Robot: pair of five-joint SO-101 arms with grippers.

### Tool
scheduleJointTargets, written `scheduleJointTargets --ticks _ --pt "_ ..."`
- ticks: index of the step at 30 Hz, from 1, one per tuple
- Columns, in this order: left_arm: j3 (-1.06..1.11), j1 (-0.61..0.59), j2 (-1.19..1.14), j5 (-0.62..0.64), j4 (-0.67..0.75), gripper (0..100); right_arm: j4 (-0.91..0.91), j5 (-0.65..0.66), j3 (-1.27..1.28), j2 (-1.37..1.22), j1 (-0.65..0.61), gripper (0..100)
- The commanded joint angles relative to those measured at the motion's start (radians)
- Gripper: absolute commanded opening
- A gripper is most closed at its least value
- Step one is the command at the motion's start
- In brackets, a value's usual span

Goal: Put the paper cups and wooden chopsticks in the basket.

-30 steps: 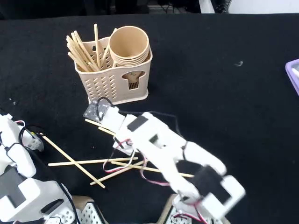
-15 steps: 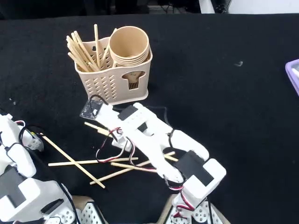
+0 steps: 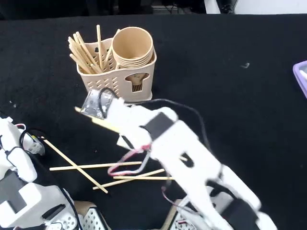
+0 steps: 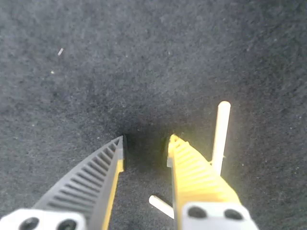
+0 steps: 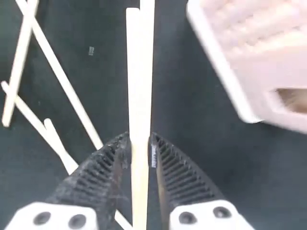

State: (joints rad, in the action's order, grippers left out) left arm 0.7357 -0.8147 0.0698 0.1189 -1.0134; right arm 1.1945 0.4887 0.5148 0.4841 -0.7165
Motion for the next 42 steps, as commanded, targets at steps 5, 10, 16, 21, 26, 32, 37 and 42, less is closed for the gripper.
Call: scheduleJointTargets --ticks 5,10,16,21,26,32,37,42 --pt "0.024 0.015 -0.003 0.006 0.017 16 -0.413 -0.224 -0.154 0.272 0.012 1.2" --pt "0.024 0.015 -0.005 0.008 0.017 16 -0.763 -0.308 -0.157 0.211 0.02 1.2" --pt "0.024 0.016 -0.005 0.008 0.018 16 -1.063 -0.322 -0.16 0.093 0.021 1.1" --pt "0.024 0.016 -0.005 0.008 0.02 16 -1.281 -0.322 -0.179 -0.051 0.08 1.1" --pt "0.024 0.016 -0.005 0.008 0.02 16 -1.31 -0.322 -0.22 -0.196 0.127 1.1" --pt "0.024 0.016 -0.005 0.008 0.021 16 -1.295 -0.324 -0.2 -0.277 0.117 1.1" --pt "0.024 0.016 -0.005 0.008 0.021 16 -1.158 -0.324 -0.194 -0.282 0.107 1.6" --pt "0.024 0.016 -0.005 0.008 0.021 16 -0.95 -0.324 -0.254 -0.277 0.11 15.6"
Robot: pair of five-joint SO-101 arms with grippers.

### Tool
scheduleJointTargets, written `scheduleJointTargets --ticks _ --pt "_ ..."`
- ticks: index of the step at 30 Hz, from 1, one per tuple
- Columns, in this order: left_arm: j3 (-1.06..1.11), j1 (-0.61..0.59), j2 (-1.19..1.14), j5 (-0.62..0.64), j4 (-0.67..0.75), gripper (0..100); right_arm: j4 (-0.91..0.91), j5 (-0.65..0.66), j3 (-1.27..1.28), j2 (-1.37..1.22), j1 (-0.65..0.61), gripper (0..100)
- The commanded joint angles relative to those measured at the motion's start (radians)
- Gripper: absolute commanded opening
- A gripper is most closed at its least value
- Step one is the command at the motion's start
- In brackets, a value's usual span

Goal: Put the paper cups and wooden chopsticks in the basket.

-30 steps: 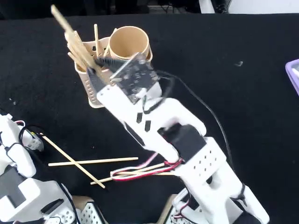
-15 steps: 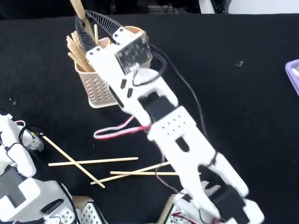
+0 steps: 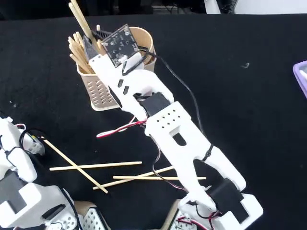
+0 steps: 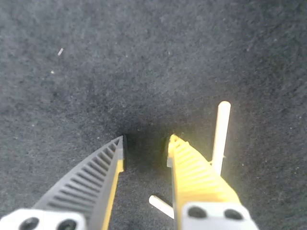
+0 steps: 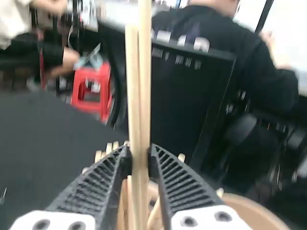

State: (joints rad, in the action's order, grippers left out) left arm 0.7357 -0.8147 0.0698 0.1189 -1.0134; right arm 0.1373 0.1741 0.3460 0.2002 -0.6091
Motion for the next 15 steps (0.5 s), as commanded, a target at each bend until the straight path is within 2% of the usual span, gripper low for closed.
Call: scheduleJointTargets --ticks 1,3,8,12,15 --pt "0.024 0.016 -0.005 0.008 0.021 16 0.16 -0.009 -0.113 0.007 0.003 19.1" --pt "0.024 0.016 -0.005 0.008 0.021 16 0.265 -0.009 -0.173 0.008 0.0 22.0" --pt "0.024 0.016 -0.005 0.008 0.021 16 0.598 -0.003 -0.285 0.11 0.0 21.1" --pt "0.024 0.016 -0.005 0.008 0.021 16 0.919 -0.002 -0.289 0.252 0.0 21.1" --pt "0.024 0.016 -0.005 0.008 0.021 16 1.085 0.002 -0.236 0.323 0.0 21.1"
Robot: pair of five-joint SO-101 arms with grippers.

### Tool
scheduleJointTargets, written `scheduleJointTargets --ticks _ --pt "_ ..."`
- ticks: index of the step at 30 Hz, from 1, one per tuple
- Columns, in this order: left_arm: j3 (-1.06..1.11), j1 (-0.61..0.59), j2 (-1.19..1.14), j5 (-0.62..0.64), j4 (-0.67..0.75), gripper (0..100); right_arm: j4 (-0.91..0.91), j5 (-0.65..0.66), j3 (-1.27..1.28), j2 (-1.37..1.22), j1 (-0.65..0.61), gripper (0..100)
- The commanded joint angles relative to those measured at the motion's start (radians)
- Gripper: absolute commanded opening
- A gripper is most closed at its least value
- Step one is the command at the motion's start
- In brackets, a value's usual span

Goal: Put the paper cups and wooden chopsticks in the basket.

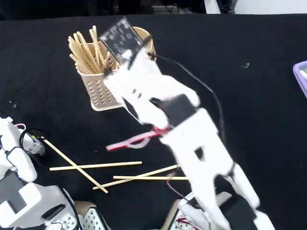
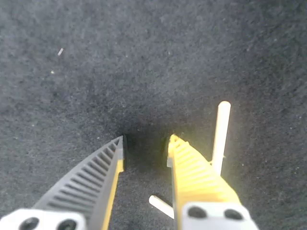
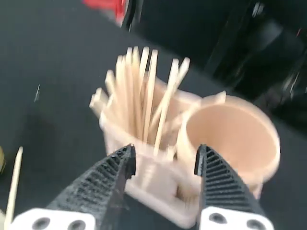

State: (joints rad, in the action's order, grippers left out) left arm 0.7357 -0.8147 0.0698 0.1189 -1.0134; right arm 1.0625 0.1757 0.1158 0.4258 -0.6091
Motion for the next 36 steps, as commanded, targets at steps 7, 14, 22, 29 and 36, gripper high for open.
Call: scheduleJointTargets --ticks 7,14,22,29,36 --pt "0.024 0.016 -0.005 0.008 0.021 16 0.281 0.21 0.315 0.242 -0.002 21.5" --pt "0.024 0.018 -0.005 0.008 0.021 16 0.101 0.37 0.823 0.251 -0.218 21.6" --pt "0.024 0.018 -0.005 0.008 0.021 16 -0.006 0.33 0.898 0.025 -0.4 21.7" --pt "0.024 0.018 -0.005 0.008 0.021 16 -0.192 0.327 0.894 -0.174 -0.39 21.4" --pt "0.024 0.018 -0.005 0.008 0.021 16 -0.178 0.327 0.843 -0.189 -0.387 0.2"
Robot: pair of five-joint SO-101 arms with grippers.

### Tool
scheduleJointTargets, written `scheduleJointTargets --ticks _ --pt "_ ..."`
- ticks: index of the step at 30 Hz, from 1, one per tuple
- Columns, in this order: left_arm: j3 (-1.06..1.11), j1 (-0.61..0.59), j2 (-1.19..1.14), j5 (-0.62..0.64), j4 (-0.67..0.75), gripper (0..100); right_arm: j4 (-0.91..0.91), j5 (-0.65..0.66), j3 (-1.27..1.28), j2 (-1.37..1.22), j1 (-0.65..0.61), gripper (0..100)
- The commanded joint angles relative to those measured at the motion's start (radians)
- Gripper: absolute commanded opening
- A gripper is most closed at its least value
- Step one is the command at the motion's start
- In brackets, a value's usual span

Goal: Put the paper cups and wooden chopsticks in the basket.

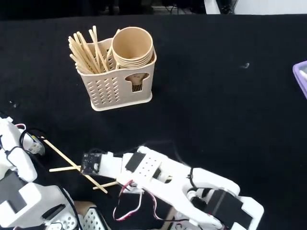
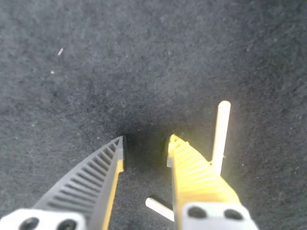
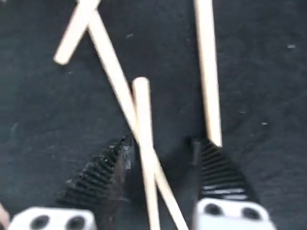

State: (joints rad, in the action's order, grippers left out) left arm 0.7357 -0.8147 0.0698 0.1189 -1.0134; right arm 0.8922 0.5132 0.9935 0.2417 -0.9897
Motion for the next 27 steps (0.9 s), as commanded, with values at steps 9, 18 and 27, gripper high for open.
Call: scheduleJointTargets --ticks 9,18,27 --pt "0.024 0.018 -0.005 0.008 0.021 16 0.207 0.008 -0.131 0.242 0.094 1.0" --pt "0.024 0.018 -0.005 0.008 0.021 16 0.33 0.089 -0.383 0.481 0.295 1.0" --pt "0.024 0.018 -0.005 0.008 0.021 16 -0.028 -0.269 -0.736 0.444 0.344 1.0"
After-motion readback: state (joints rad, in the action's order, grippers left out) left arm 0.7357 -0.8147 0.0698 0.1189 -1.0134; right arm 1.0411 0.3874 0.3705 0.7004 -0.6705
